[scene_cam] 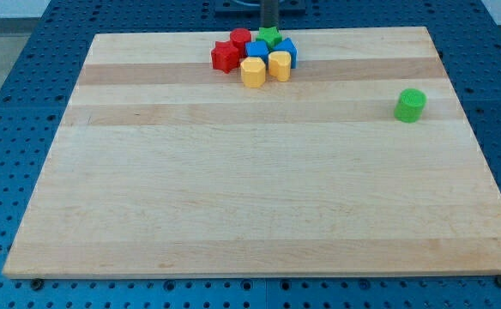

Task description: Push group of blocks slightly down

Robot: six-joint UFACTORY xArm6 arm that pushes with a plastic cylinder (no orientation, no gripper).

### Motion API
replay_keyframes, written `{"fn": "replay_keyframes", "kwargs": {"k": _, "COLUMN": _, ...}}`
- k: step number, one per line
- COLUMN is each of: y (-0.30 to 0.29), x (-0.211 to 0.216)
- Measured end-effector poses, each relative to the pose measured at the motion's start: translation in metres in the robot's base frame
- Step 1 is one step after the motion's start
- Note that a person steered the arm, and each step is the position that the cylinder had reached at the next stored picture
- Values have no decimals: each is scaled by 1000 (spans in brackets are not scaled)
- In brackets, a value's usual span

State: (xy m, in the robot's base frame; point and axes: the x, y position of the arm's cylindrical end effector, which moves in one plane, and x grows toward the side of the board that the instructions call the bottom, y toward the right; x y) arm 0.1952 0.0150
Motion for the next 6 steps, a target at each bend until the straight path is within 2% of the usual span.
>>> {"fn": "replay_keyframes", "kwargs": {"k": 6, "y": 12, "x": 75}}
